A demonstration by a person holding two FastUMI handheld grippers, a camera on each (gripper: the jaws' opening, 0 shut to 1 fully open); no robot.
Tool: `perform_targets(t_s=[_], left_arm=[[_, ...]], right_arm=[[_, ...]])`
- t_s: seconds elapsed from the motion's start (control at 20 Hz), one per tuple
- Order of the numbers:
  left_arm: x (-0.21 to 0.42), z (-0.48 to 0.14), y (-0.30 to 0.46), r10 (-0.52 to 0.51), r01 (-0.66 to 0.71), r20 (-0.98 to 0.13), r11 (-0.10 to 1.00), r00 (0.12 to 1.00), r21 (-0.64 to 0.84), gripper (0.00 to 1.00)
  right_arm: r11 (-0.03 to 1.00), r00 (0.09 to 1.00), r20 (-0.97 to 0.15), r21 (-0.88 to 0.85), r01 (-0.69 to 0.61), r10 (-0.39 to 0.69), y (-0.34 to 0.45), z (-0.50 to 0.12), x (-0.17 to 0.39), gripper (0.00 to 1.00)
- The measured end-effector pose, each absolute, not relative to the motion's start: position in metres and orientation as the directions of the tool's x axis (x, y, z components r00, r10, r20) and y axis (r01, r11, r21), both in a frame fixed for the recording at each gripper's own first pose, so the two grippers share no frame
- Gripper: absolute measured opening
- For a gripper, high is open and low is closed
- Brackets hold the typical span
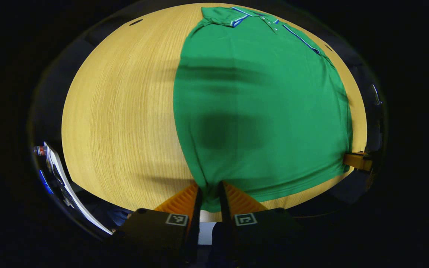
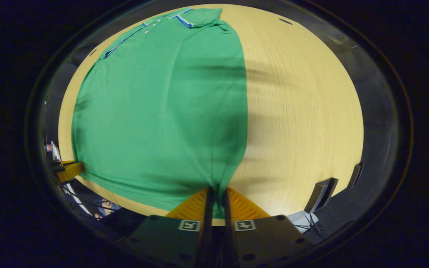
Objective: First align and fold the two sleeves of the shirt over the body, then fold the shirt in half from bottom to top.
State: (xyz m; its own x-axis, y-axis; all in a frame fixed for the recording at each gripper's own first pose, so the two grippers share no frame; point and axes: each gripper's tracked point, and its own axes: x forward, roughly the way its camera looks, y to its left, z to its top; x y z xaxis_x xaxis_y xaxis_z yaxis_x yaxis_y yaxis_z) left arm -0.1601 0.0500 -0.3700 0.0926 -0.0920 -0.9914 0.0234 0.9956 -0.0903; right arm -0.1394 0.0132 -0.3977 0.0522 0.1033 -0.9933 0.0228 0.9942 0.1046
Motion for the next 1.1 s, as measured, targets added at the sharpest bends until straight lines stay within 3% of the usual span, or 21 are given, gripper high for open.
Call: perform_targets(t_s=[0.05, 0.1, 0.2, 0.6, 0.85, 0.9, 0.95, 1.1], left_arm=[[-0.16, -0.369, 0.047, -0.095, 0.01, -0.991, 0.995, 0.091, -0.095, 0.24], [-0.16, -0.369, 0.046, -0.089, 0.016, -0.992, 0.996, 0.087, -0.088, 0.08], [-0.16, -0.369, 0.046, -0.088, 0.037, -0.993, 0.996, 0.084, -0.085, 0.04], [-0.165, -0.364, 0.04, -0.124, -0.013, -0.986, 0.992, 0.108, -0.126, 0.03], [-0.151, -0.334, 0.04, -0.14, -0.029, -0.974, 0.989, 0.179, -0.148, 0.03], [-0.148, -0.328, 0.04, -0.142, -0.022, -0.972, 0.989, 0.188, -0.149, 0.03], [-0.142, -0.32, 0.04, -0.144, -0.017, -0.968, 0.988, 0.204, -0.151, 0.03], [-0.116, -0.294, 0.039, -0.154, -0.003, -0.953, 0.987, 0.26, -0.16, 0.03]], right_arm=[[0.994, 0.052, -0.993, 0.109, 0.02, 0.108, 0.014, -0.398, -0.139, 0.05], [0.993, 0.052, -0.992, 0.114, 0.012, 0.114, 0.014, -0.398, -0.139, 0.02], [0.991, 0.066, -0.99, 0.13, 0.033, 0.127, 0.013, -0.398, -0.138, 0.0], [0.984, 0.109, -0.979, 0.176, 0.027, 0.172, 0.015, -0.39, -0.14, 0.02], [0.97, 0.174, -0.959, 0.237, 0.051, 0.225, 0.012, -0.347, -0.125, 0.02], [0.969, 0.185, -0.956, 0.241, 0.047, 0.229, 0.01, -0.339, -0.122, 0.07], [0.971, 0.198, -0.954, 0.238, 0.036, 0.227, 0.009, -0.331, -0.117, 0.02], [0.976, 0.251, -0.945, 0.219, 0.003, 0.211, 0.005, -0.306, -0.098, 0.02]])
